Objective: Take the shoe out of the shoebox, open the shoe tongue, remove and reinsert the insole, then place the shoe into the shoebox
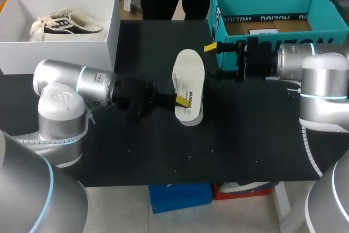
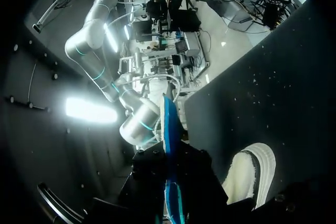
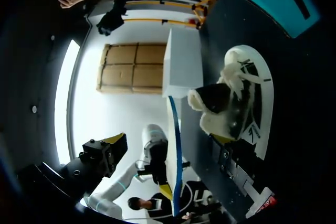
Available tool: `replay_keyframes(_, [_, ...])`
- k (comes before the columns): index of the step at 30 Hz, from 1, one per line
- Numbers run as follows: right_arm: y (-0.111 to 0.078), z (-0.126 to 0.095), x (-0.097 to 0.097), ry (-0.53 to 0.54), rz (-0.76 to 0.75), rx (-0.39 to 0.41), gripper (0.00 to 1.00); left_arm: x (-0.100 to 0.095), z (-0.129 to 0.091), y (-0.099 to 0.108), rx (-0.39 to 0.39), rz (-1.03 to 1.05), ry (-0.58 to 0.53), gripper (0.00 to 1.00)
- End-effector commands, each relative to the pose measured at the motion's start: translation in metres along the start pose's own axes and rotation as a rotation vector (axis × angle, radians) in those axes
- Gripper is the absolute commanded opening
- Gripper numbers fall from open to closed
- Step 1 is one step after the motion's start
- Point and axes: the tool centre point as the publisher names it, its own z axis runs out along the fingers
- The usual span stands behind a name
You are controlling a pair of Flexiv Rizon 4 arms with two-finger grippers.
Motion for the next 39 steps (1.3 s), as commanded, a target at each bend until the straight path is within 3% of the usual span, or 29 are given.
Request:
replay_keyframes(1, [-0.001, 0.001, 0.000, 0.000, 0.000, -0.005, 1.00, 0.000, 0.000, -0.001, -0.003, 0.003, 0.002, 0.00])
replay_keyframes(7, [-0.004, 0.008, 0.007, -0.005, -0.006, 0.053, 1.00, 0.000, 0.000, -0.001, -0.003, 0.003, 0.002, 0.00])
replay_keyframes(9, [-0.007, 0.012, 0.007, -0.015, 0.019, 0.086, 0.87, 0.000, 0.000, -0.001, -0.003, 0.003, 0.002, 0.00])
replay_keyframes(10, [-0.009, 0.014, 0.008, -0.011, 0.015, 0.096, 0.92, 0.000, 0.000, -0.001, -0.003, 0.003, 0.002, 0.00])
replay_keyframes(14, [-0.019, 0.023, 0.007, -0.008, 0.036, 0.124, 0.84, 0.000, 0.000, -0.001, -0.003, 0.003, 0.002, 0.00])
replay_keyframes(16, [-0.024, 0.026, 0.005, -0.004, 0.042, 0.128, 0.77, 0.000, 0.000, -0.001, -0.003, 0.003, 0.002, 0.00])
replay_keyframes(19, [-0.030, 0.031, 0.002, 0.000, 0.046, 0.128, 0.54, 0.000, 0.000, -0.001, -0.003, 0.003, 0.002, 0.00])
replay_keyframes(20, [-0.033, 0.033, 0.002, 0.001, 0.046, 0.129, 0.51, 0.000, 0.000, -0.001, -0.003, 0.003, 0.002, 0.00])
replay_keyframes(28, [-0.043, 0.041, 0.000, -0.002, 0.035, 0.163, 0.49, 0.000, 0.000, -0.001, -0.003, 0.003, 0.002, 0.00])
replay_keyframes(34, [-0.045, 0.044, -0.002, -0.002, 0.037, 0.175, 0.42, 0.000, 0.000, -0.001, -0.003, 0.003, 0.002, 0.00])
replay_keyframes(36, [-0.045, 0.044, -0.002, -0.002, 0.036, 0.175, 0.29, 0.000, 0.000, -0.001, -0.003, 0.003, 0.002, 0.00])
replay_keyframes(38, [-0.046, 0.045, -0.003, -0.003, 0.037, 0.175, 0.00, 0.000, 0.000, -0.001, -0.003, 0.003, 0.002, 0.00])
replay_keyframes(39, [-0.046, 0.046, -0.004, -0.004, 0.040, 0.176, 0.00, 0.000, 0.000, -0.001, -0.003, 0.003, 0.002, 0.00])
